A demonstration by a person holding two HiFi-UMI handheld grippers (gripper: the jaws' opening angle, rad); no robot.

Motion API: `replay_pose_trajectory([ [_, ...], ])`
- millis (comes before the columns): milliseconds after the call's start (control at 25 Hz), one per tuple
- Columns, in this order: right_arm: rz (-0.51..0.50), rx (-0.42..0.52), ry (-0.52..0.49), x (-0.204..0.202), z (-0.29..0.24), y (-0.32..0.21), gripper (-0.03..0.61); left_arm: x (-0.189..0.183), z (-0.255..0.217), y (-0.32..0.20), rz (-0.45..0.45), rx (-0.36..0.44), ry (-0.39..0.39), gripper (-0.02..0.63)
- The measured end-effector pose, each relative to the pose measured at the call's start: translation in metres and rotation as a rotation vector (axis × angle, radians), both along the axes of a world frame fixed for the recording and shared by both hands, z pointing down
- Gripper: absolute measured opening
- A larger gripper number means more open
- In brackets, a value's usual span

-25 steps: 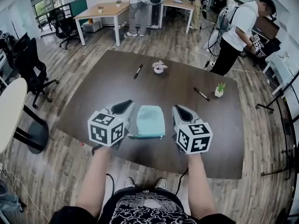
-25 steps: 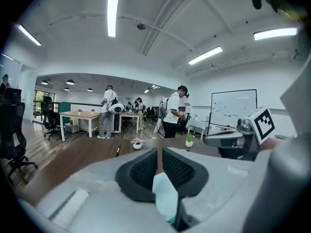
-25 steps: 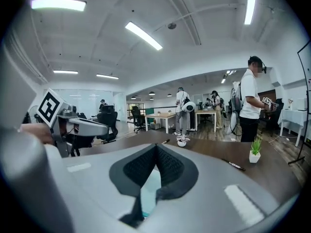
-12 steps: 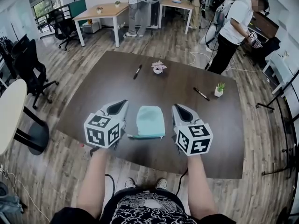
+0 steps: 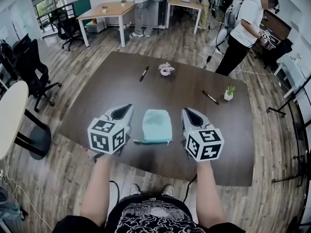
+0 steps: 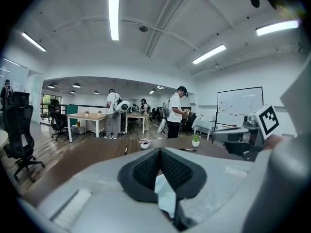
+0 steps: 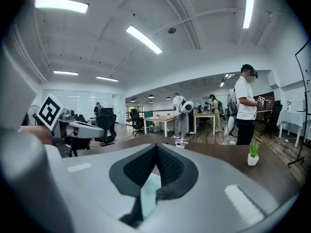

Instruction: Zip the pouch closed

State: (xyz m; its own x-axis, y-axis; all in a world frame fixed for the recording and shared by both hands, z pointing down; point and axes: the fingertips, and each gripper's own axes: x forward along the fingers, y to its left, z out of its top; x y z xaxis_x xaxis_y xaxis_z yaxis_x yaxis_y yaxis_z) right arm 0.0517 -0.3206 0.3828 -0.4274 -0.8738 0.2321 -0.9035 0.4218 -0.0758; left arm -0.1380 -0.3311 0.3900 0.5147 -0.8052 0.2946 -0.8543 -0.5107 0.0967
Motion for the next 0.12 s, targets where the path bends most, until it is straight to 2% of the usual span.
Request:
replay_pose_trajectory([
  [120, 0.000, -0.003, -0.004, 0.0005, 0.0019, 0.0003, -0.002, 0.0014, 0.0022, 0.0004, 0.002, -0.004, -0.001, 0.006],
])
